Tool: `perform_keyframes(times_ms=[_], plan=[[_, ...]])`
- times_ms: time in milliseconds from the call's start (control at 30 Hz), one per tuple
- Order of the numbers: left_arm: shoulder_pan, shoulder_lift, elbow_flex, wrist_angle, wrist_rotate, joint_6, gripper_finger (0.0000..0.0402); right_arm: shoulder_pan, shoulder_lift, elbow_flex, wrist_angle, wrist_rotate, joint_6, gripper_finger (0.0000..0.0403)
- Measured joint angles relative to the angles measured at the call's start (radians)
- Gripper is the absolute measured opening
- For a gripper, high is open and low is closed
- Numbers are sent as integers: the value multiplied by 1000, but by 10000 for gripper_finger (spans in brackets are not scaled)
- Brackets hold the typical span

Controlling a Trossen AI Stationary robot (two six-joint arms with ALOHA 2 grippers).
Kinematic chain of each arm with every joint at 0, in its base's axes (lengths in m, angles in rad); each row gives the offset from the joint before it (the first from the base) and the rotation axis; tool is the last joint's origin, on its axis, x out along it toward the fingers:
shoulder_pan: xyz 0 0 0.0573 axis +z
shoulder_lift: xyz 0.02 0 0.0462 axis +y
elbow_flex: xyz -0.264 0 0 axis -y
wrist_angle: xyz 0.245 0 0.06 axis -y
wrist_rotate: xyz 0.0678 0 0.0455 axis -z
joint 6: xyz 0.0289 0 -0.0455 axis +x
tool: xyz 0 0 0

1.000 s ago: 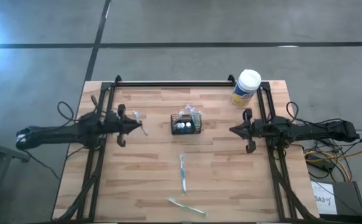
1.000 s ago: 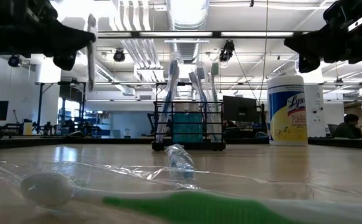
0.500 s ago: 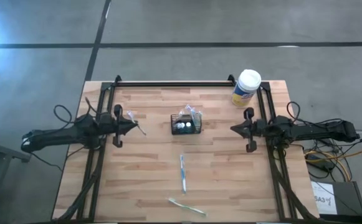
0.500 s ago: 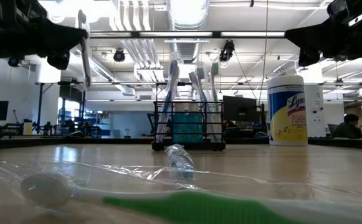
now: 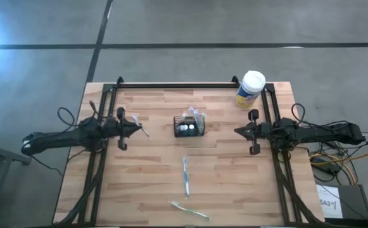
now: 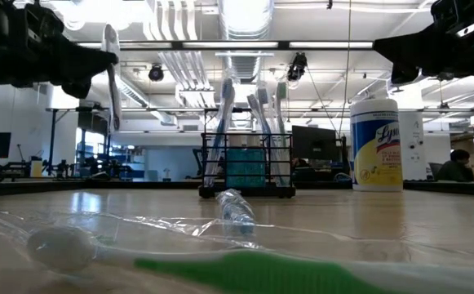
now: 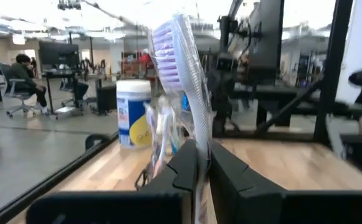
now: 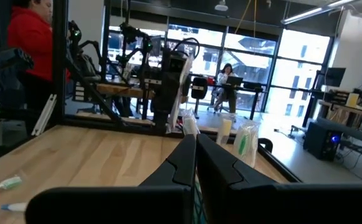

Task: Pick & Place toothbrushing station
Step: Put the violet toothbrush into the mesh organizer

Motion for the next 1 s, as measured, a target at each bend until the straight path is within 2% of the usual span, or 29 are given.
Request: perform_keyframes(times_ms=[133, 233, 367, 700, 1000], plan=[[0, 7, 13, 32, -1, -58, 22, 0, 0, 0, 1, 0, -13, 8], [0, 43, 78, 34, 21, -83, 22, 0, 0, 0, 7, 0, -30, 8], [0, 149, 191, 42, 29, -33, 22, 0, 0, 0, 27, 0, -52, 8], [0, 601, 407, 206, 30, 201, 23, 0, 0, 0, 31, 1, -102, 8], [19, 948, 562, 262, 70, 208, 23, -1, 0, 0, 28, 1, -101, 8]])
